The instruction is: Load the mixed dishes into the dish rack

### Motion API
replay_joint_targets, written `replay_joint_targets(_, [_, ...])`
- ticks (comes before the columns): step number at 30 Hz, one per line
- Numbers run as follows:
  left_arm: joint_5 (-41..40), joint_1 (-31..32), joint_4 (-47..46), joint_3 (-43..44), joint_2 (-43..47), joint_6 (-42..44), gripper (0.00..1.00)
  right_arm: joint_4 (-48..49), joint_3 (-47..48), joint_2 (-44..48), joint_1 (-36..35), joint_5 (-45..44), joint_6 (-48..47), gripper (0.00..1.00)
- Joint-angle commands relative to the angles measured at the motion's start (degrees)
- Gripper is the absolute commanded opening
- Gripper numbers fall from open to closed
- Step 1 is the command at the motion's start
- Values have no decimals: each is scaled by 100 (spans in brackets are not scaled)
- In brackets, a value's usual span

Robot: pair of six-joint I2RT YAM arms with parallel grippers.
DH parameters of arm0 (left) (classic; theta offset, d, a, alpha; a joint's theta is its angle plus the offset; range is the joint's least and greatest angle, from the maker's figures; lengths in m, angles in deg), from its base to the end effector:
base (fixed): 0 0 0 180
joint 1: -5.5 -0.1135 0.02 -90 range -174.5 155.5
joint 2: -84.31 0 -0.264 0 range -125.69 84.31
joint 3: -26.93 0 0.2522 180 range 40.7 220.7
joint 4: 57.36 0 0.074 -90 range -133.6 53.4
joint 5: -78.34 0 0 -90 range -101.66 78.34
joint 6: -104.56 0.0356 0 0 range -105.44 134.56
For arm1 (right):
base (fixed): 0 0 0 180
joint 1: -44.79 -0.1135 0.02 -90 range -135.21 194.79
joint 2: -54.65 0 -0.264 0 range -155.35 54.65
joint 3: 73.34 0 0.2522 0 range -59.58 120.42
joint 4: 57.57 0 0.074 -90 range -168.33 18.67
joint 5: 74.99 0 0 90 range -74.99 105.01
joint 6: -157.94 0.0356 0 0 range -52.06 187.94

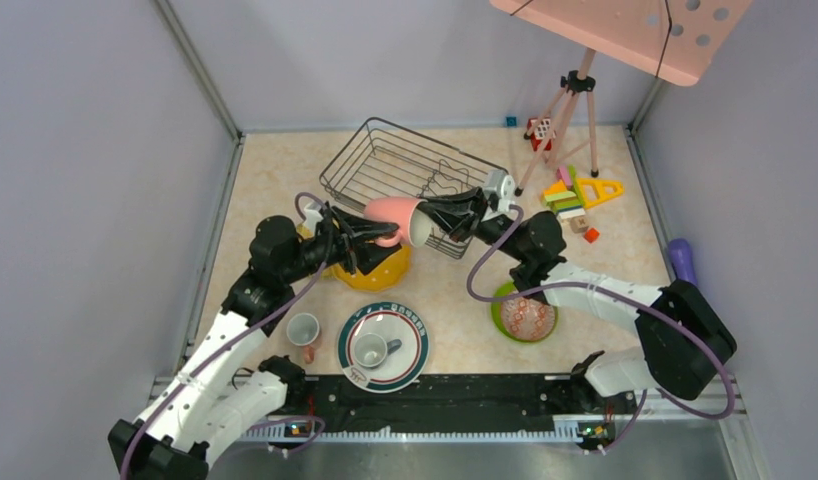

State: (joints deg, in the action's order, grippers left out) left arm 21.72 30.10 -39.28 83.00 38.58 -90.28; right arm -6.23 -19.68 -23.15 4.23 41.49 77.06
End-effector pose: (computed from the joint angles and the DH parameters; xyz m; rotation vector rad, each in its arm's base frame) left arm 0.1615 -0.0955 0.3338 -0.9622 2.0221 -1.9880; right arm 0.2089 0.1997 0.3168 -0.7242 0.9680 1.0172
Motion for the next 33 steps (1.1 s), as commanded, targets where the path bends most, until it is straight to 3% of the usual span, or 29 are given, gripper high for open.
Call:
replay_joint_targets(1, [-216, 151, -379, 52, -19, -53, 47, 1211, 285, 28, -128, 341, 298, 0])
replay_joint_targets(4, [-244, 229, -338, 66, -37, -40, 57, 1181, 333, -16, -126, 362, 287, 0])
replay_joint_targets(7, [-237, 278, -322, 66, -27, -31, 54, 1189, 343, -36, -127, 367, 246, 0])
replay_joint_targets(10, [-275, 297, -223, 69, 17, -1, 32, 1123, 360, -50, -128, 400, 182, 0])
replay_joint_targets(12, [-316, 298, -159, 72, 42, 54, 0, 1054, 376, -50, -128, 417, 101, 0])
replay_joint_targets(14, [-415, 293, -94, 92, 43, 187, 0, 947, 357, -31, -128, 376, 41, 1])
replay_joint_targets(17, [-835, 295, 88, 190, 85, 751, 0, 805, 225, 72, -127, 49, -91, 41])
replay_joint_targets(19, [-1238, 299, 176, 273, 96, 1297, 0, 721, 74, 197, -124, -240, -221, 58])
replay_joint_targets(21, [-1641, 299, 203, 375, 87, 1931, 0, 474, -56, 378, -120, -478, -368, 68])
replay_joint_targets(28, [-3442, 300, 272, 877, 28, 4673, 0, -578, -596, 1210, -93, -1174, -1064, 78])
replay_joint_targets(33, [-3897, 300, -808, 632, -386, 6294, 0, -1574, -733, 1849, -84, -1457, -1397, 78])
